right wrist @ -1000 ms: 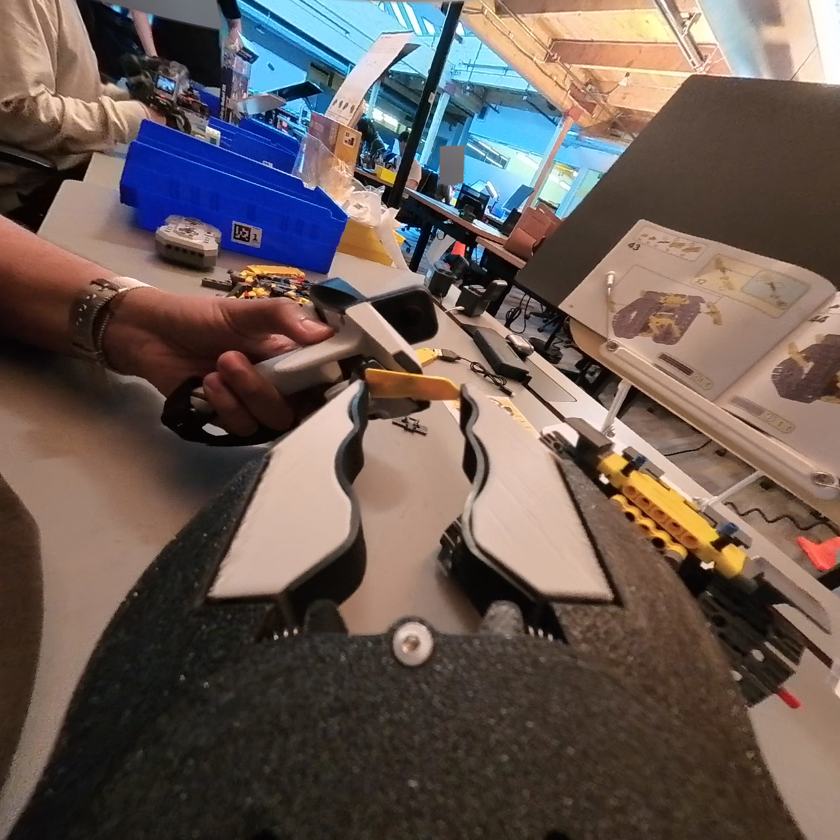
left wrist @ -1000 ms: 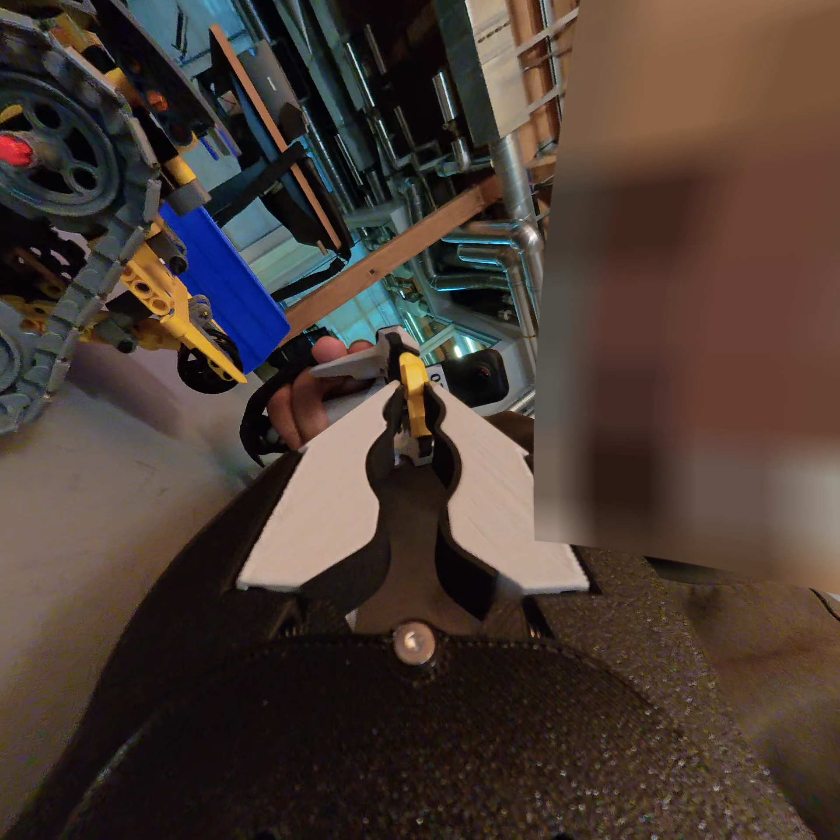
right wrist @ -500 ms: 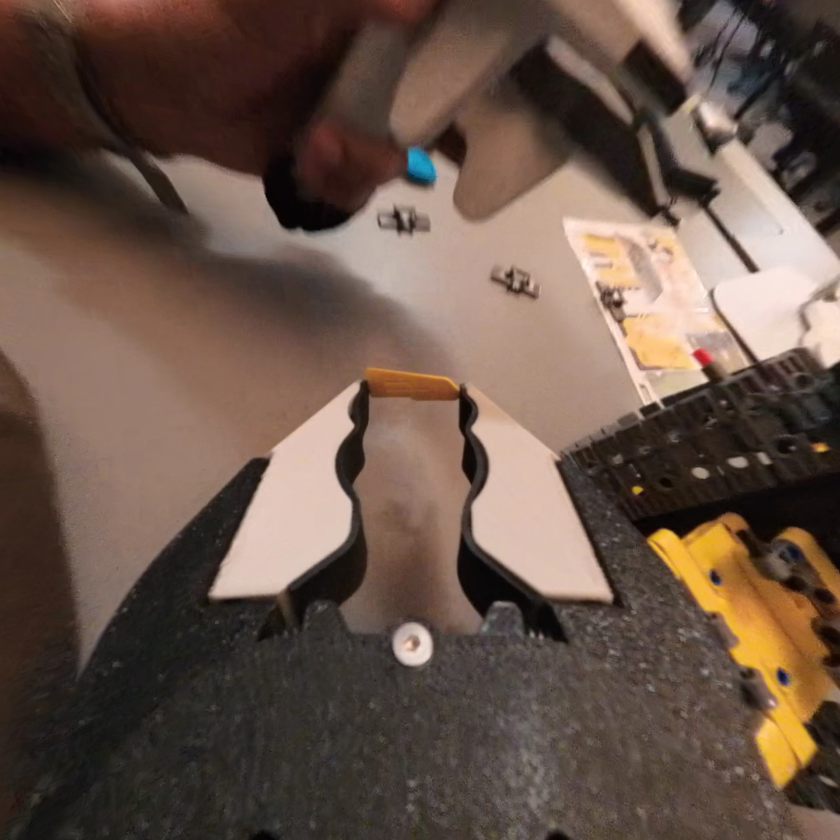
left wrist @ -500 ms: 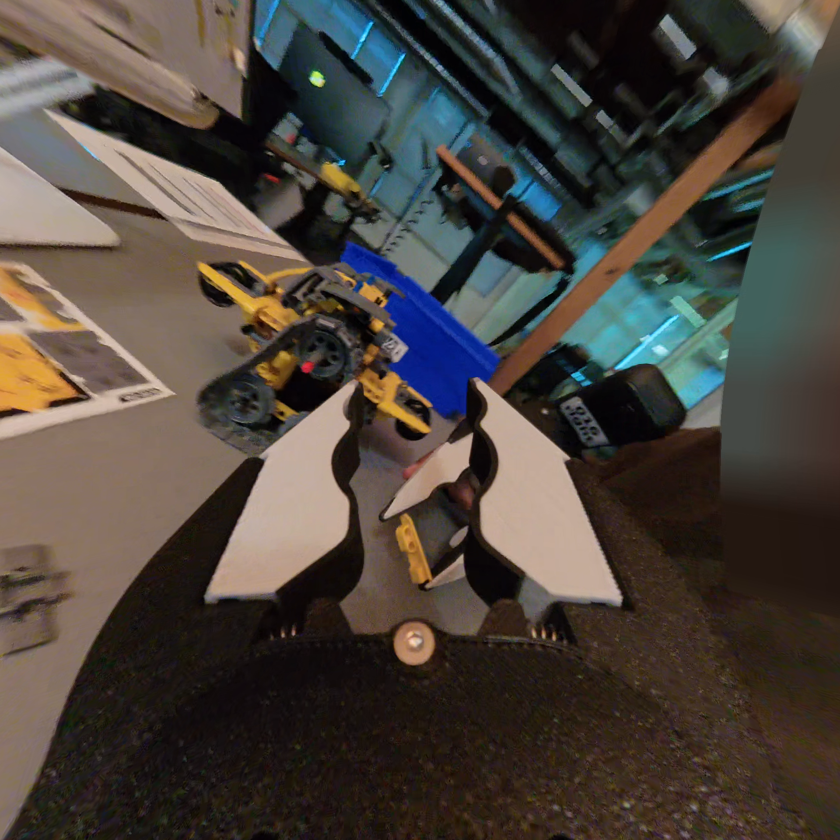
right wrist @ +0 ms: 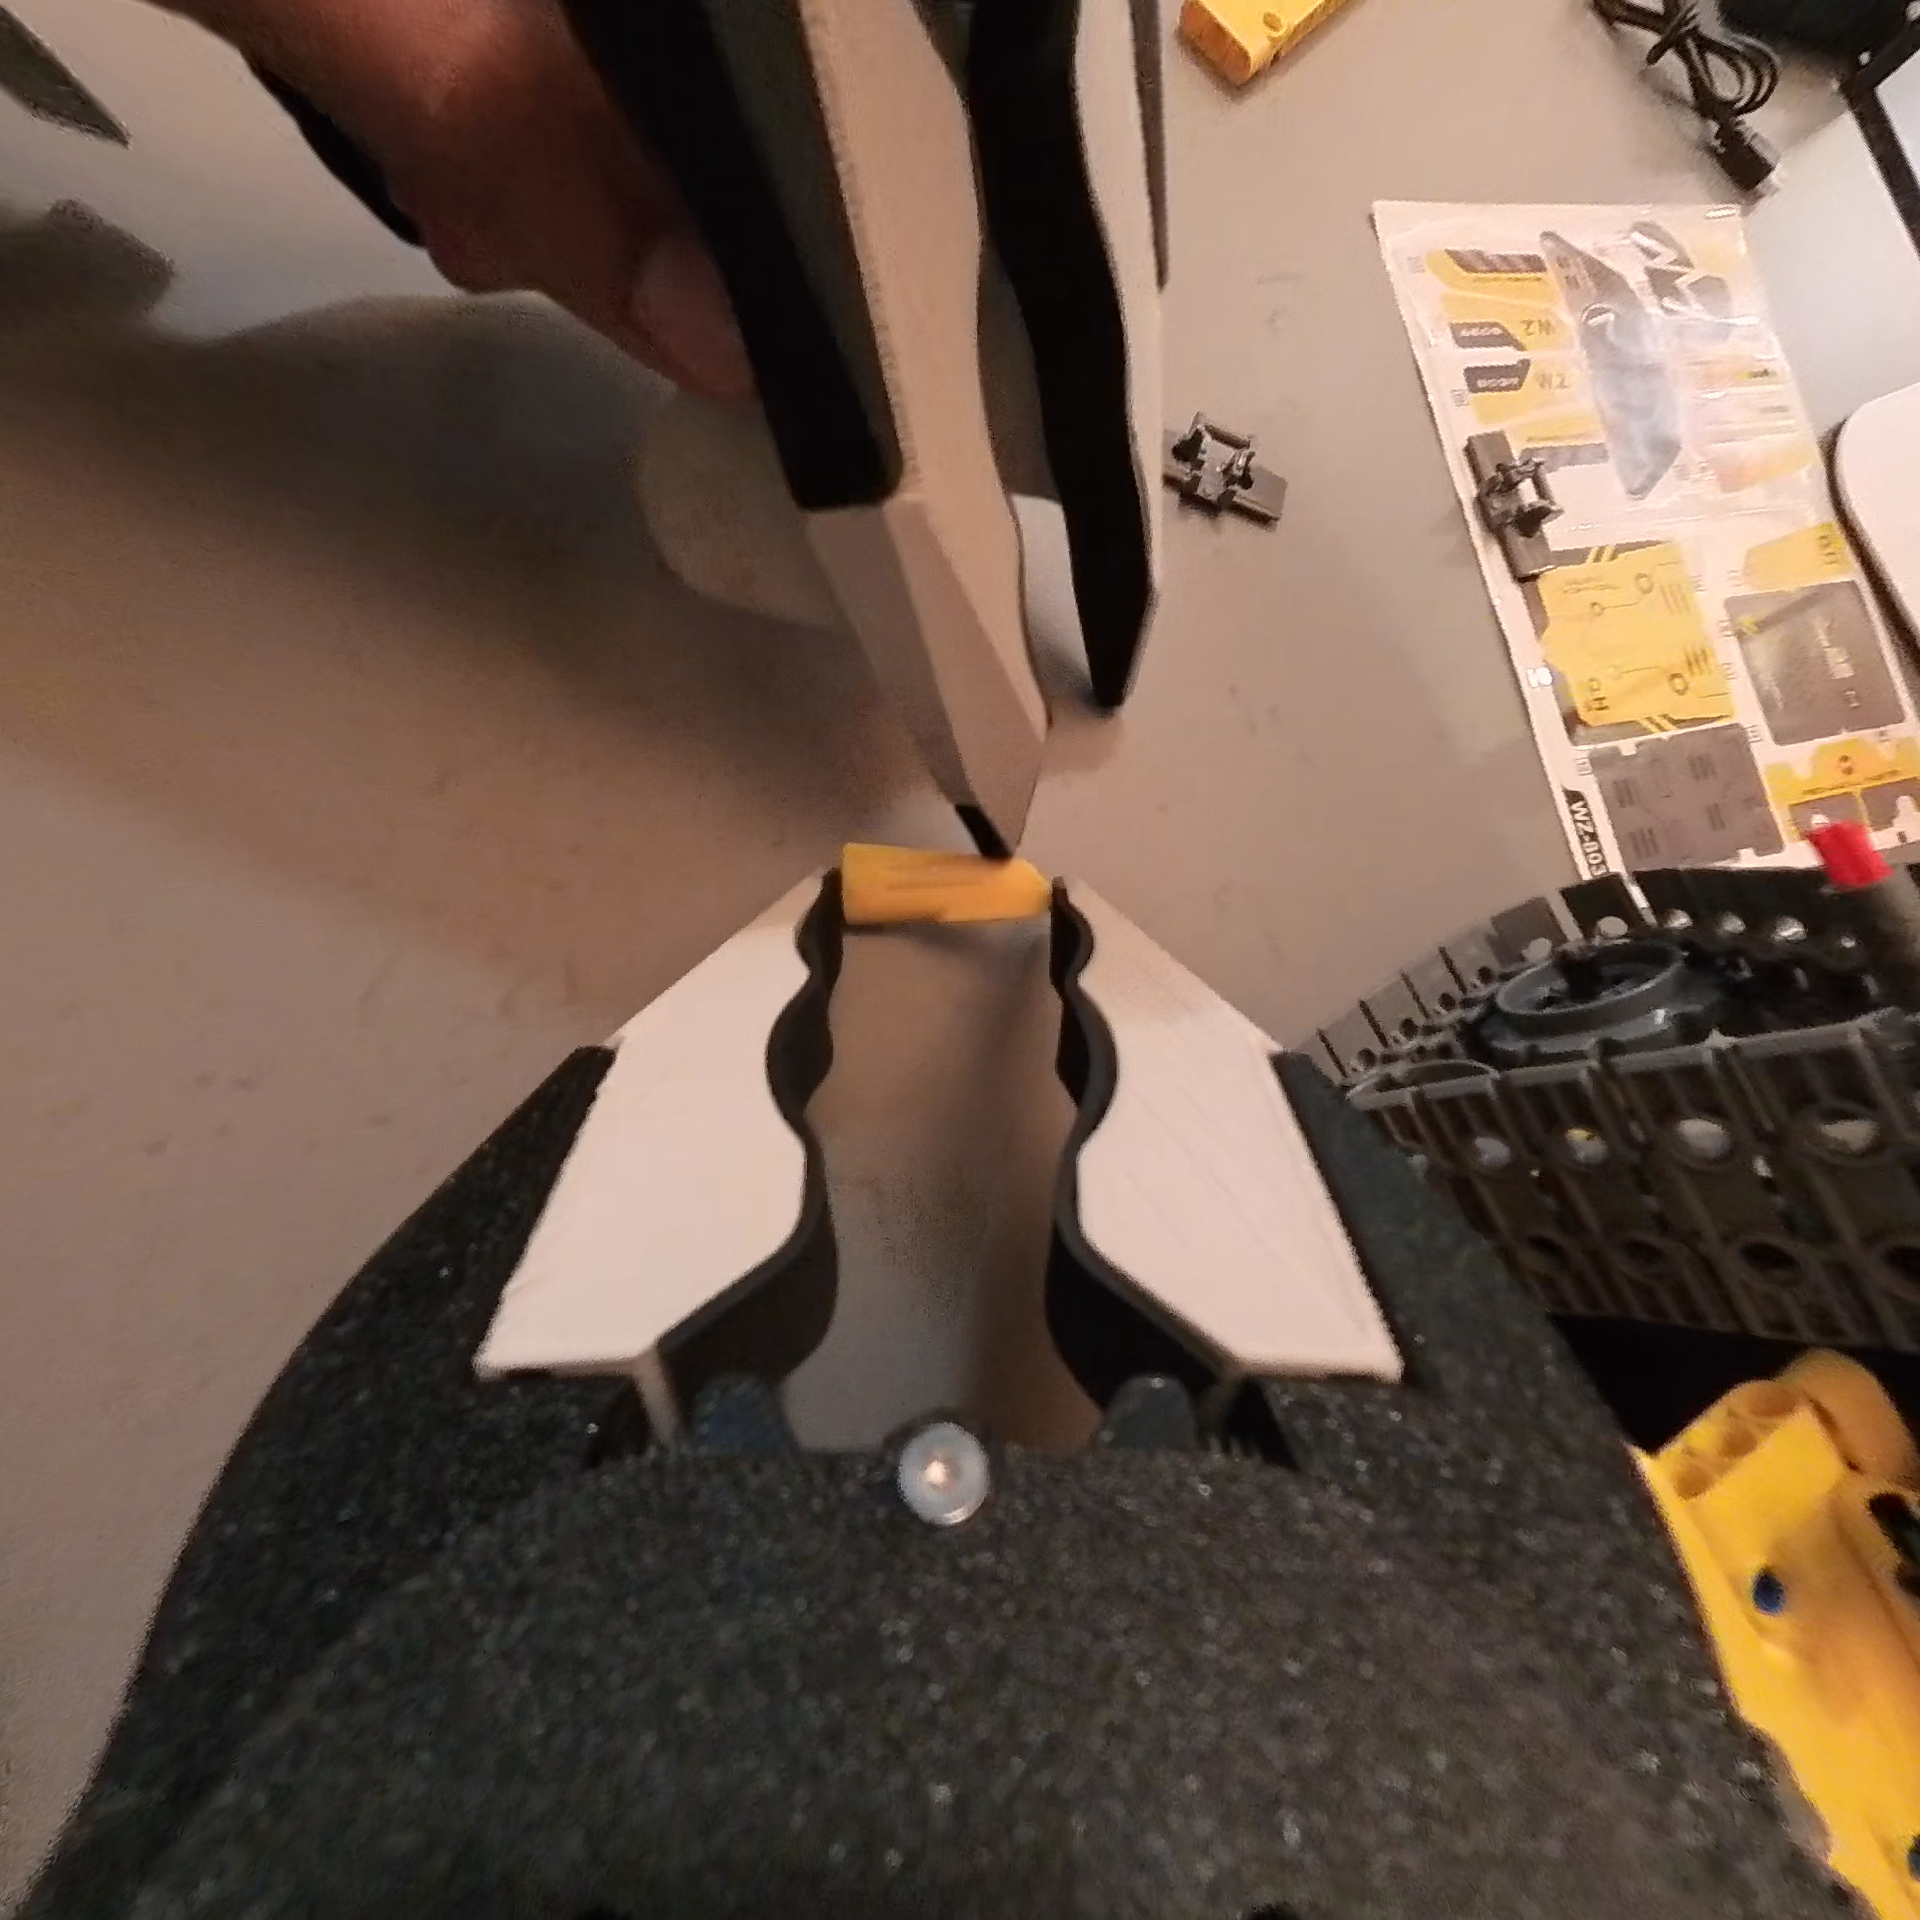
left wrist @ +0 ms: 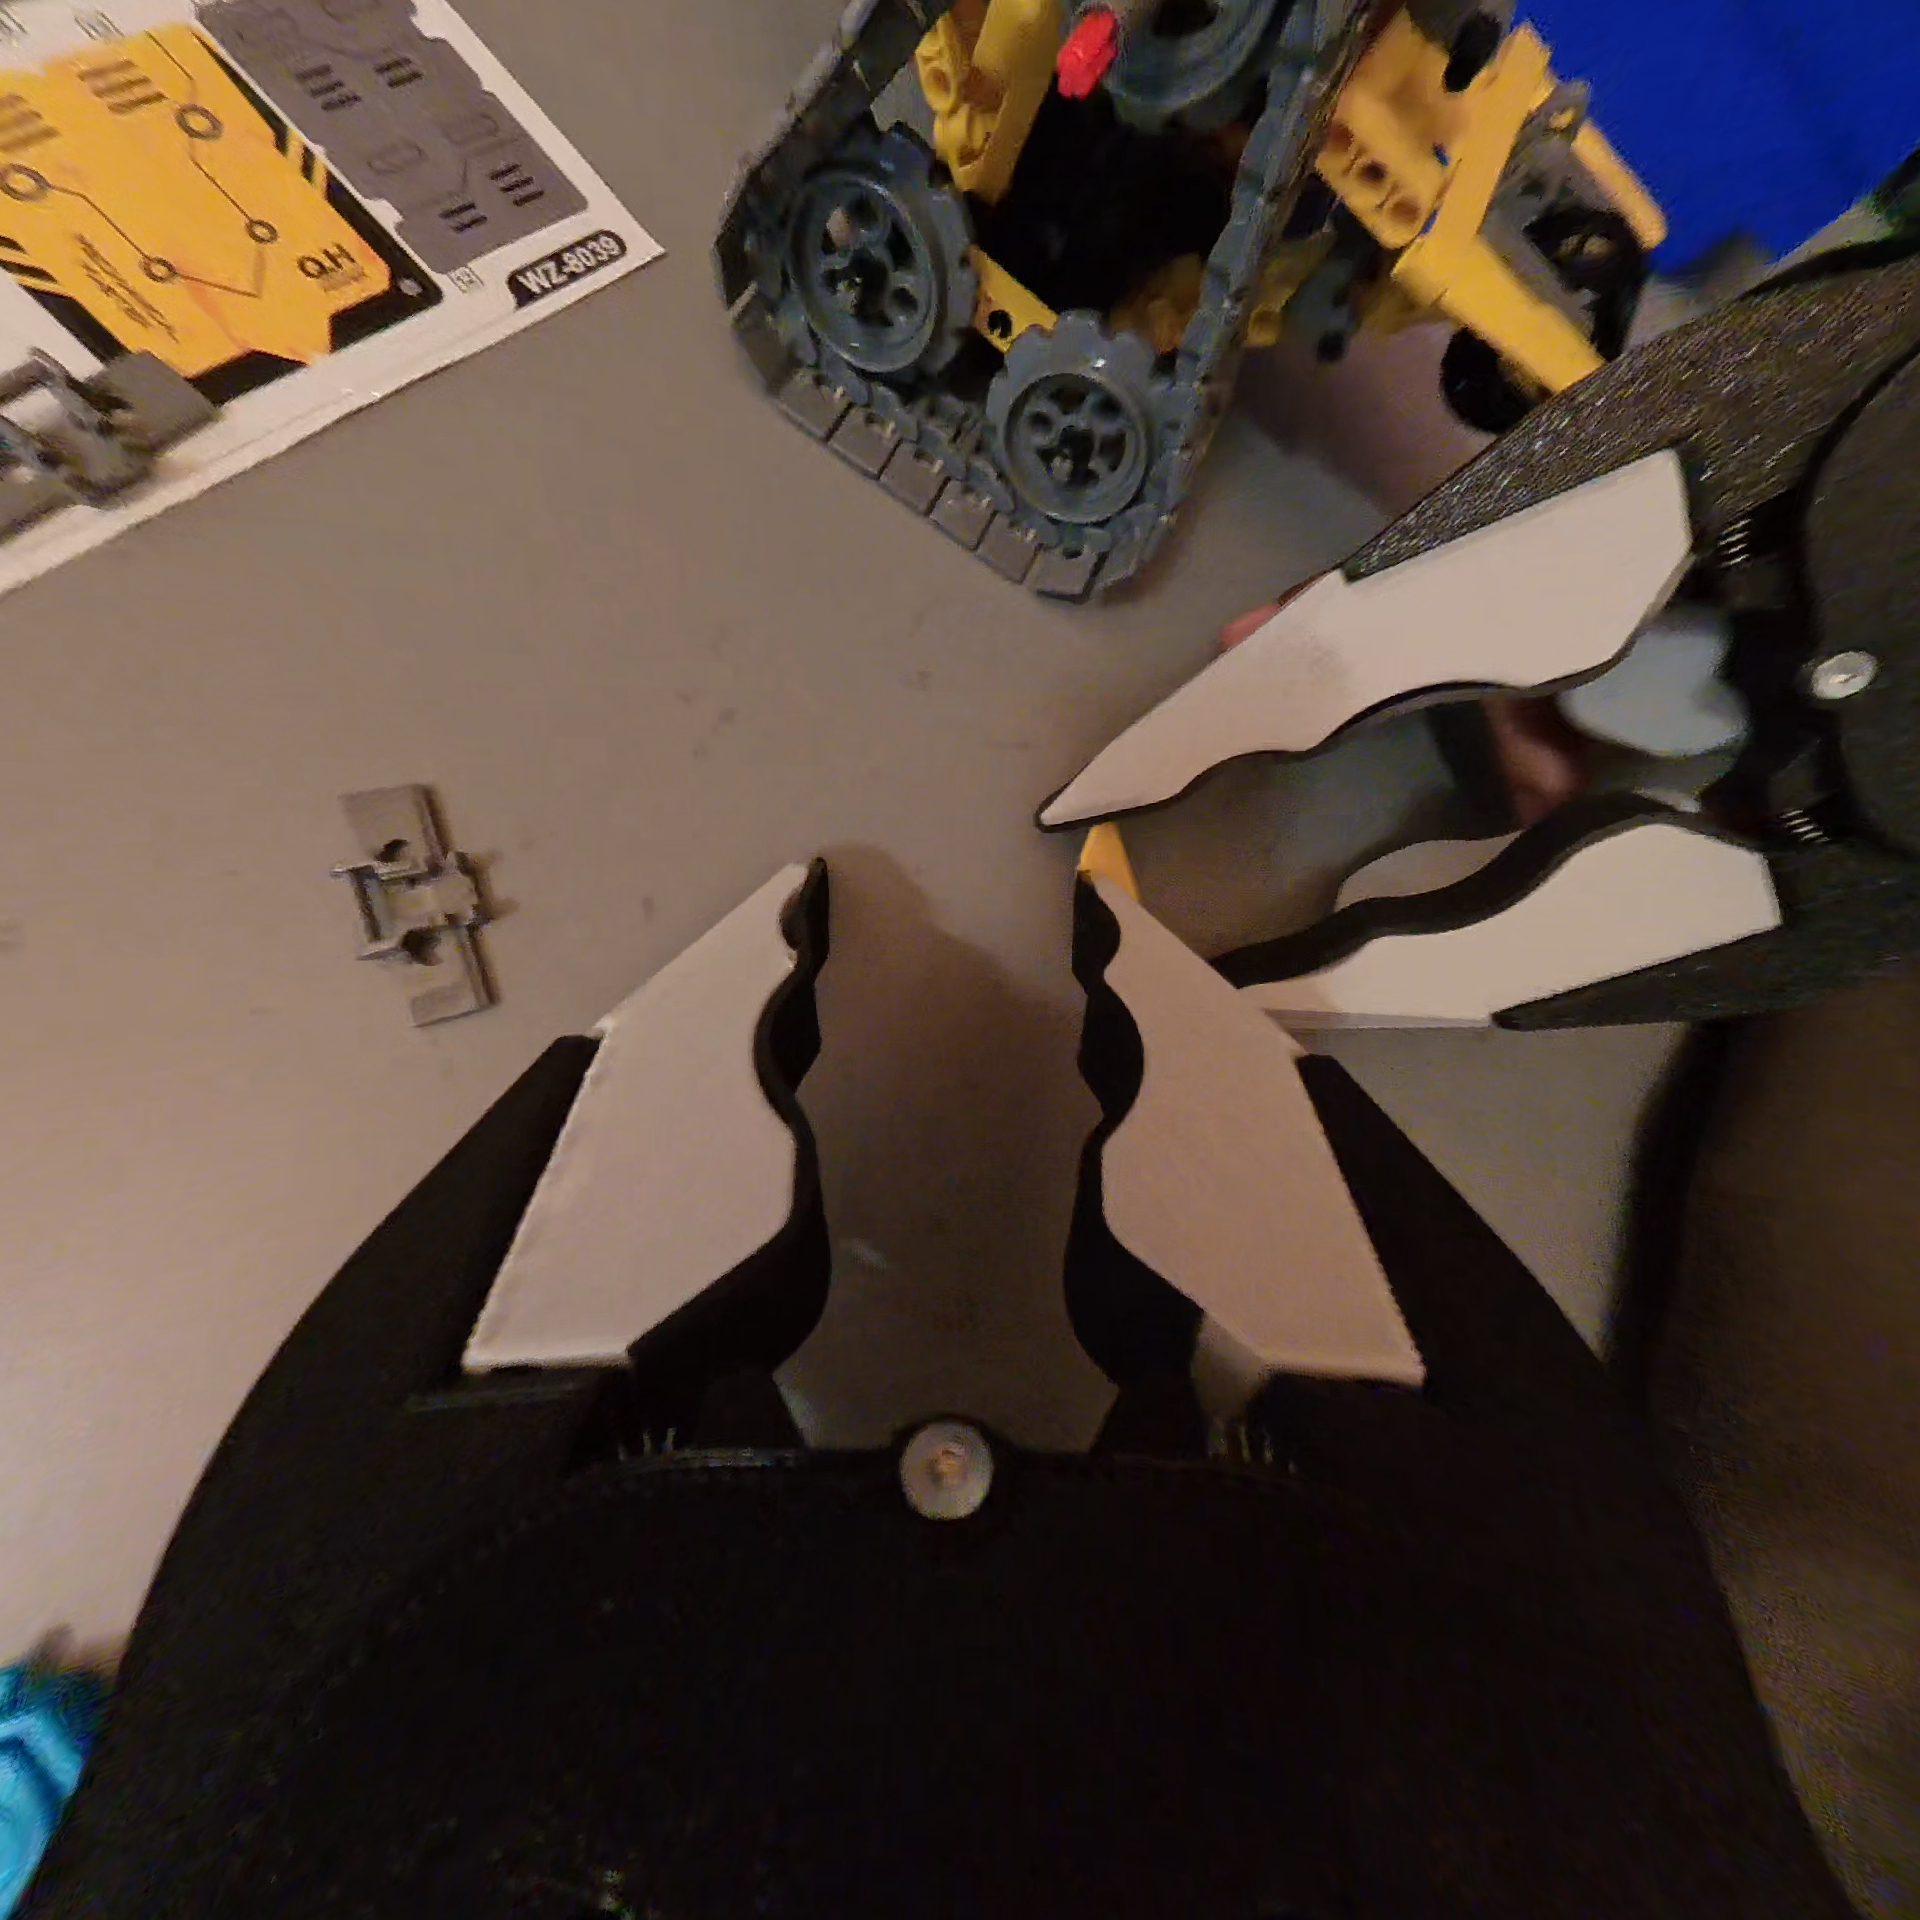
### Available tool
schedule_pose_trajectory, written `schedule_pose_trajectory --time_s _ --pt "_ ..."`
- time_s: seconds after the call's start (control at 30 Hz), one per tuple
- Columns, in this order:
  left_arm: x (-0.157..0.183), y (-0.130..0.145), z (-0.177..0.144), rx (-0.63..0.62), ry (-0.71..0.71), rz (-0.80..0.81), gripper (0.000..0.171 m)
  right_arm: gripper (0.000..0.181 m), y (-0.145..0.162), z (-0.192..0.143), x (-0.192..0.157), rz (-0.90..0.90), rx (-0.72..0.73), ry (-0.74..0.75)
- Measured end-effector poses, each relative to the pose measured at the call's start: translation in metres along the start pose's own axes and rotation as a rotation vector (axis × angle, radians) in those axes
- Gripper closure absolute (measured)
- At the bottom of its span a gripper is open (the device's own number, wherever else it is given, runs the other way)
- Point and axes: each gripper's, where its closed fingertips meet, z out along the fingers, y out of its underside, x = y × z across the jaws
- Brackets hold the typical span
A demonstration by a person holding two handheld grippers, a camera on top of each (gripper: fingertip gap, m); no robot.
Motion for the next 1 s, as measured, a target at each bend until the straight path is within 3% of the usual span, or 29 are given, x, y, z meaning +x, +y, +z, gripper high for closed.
schedule_pose_trajectory --time_s 0.4,0.57,0.73,1.0 --pt "-0.007 -0.001 -0.001 -0.010 -0.092 0.079 0.127 0.135 0.000 -0.002 0.005 -0.010 0.051 0.041" --pt "-0.006 -0.007 -0.007 0.017 -0.109 0.131 0.128 0.135 -0.007 -0.018 0.004 0.029 0.150 0.039" --pt "0.005 -0.020 -0.008 0.089 -0.112 0.290 0.128 0.135 -0.006 -0.028 0.003 0.044 0.212 0.044" --pt "-0.014 -0.032 -0.017 0.170 -0.232 0.347 0.128 0.135 -0.016 -0.034 -0.007 0.132 0.314 -0.086"
